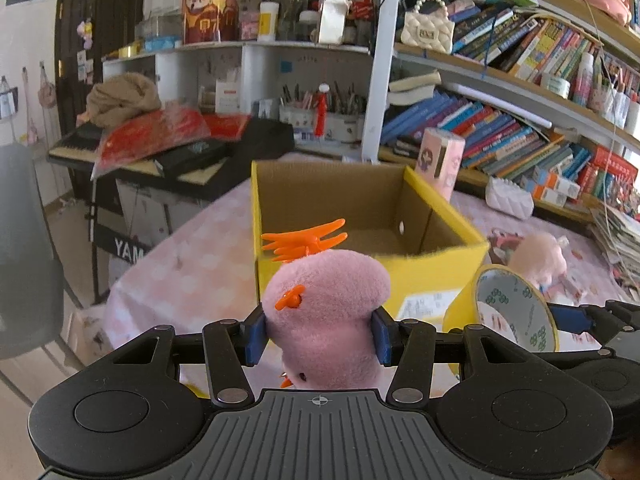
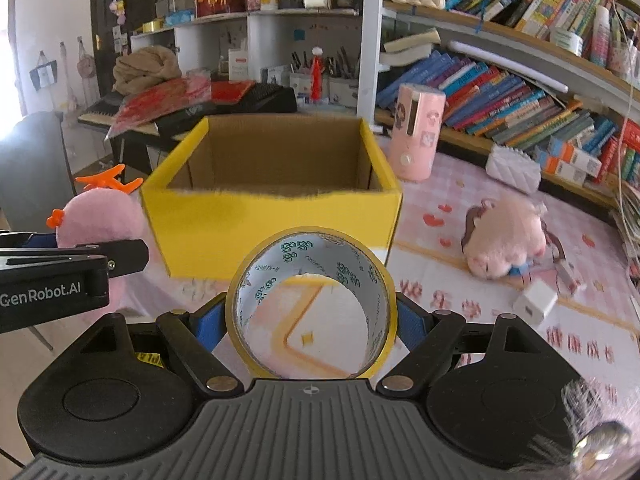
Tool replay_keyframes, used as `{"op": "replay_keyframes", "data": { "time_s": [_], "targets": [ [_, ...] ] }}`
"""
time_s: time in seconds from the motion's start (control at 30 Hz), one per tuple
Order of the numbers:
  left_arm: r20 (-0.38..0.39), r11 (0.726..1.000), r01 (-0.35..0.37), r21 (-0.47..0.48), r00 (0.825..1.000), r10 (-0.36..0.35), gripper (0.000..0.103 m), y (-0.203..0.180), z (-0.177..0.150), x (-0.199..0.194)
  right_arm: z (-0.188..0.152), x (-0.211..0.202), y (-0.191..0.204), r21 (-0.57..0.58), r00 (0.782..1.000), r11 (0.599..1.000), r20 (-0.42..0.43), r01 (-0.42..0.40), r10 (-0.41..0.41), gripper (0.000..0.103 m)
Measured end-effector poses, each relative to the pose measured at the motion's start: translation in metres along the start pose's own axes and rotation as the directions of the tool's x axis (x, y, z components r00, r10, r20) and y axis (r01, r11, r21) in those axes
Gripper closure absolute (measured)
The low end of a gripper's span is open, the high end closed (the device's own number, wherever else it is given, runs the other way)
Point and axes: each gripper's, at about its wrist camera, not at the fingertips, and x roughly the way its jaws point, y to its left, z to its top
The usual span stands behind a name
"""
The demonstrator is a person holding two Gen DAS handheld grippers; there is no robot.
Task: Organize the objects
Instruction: 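Carry the chick and tape roll with both tools over the yellow box, then open the left tool dropping the chick while the right tool releases the tape into the box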
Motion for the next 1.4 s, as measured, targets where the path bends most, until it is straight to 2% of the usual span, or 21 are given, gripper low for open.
{"op": "replay_keyframes", "data": {
  "time_s": [0.33, 0.57, 0.73, 0.9, 1.07, 1.17, 1.23, 1.4],
  "targets": [
    [0.07, 0.999, -0.039, -0.037, 0.997, 0.042, 0.054, -0.007, 0.053, 0.045, 0.068, 0.043, -0.022, -0.065, 0.993, 0.997, 0.108, -0.036, 0.042, 0.021],
    [0.036, 0.995, -0.074, -0.06, 0.996, 0.077, 0.054, -0.006, 0.077, 0.09, 0.102, 0.092, -0.032, -0.174, 0.982, 0.978, 0.131, -0.111, 0.135, 0.021],
    [-0.029, 0.995, -0.083, -0.054, 0.996, 0.082, 0.054, -0.01, 0.078, 0.122, 0.112, 0.135, -0.033, -0.281, 0.976, 0.943, 0.071, -0.179, 0.206, 0.021],
    [-0.069, 0.996, -0.077, -0.045, 0.995, 0.074, 0.054, -0.012, 0.071, 0.145, 0.114, 0.17, -0.029, -0.381, 0.971, 0.896, -0.016, -0.227, 0.24, 0.021],
    [-0.097, 0.997, -0.068, -0.043, 0.993, 0.064, 0.053, -0.009, 0.068, 0.163, 0.113, 0.193, -0.019, -0.469, 0.961, 0.839, -0.143, -0.278, 0.238, 0.021],
    [-0.106, 0.998, -0.066, 0.011, 0.992, 0.067, 0.053, -0.016, 0.066, 0.17, 0.111, 0.196, -0.014, -0.506, 0.954, 0.81, -0.196, -0.297, 0.227, 0.021],
    [-0.133, 0.999, -0.047, 0.01, 0.99, 0.048, 0.053, -0.017, 0.065, 0.176, 0.11, 0.199, -0.01, -0.516, 0.949, 0.802, -0.242, -0.301, 0.2, 0.021],
    [-0.154, 0.999, -0.035, 0.012, 0.987, 0.036, 0.053, -0.018, 0.065, 0.185, 0.106, 0.202, -0.011, -0.504, 0.95, 0.819, -0.275, -0.275, 0.149, 0.021]
  ]
}}
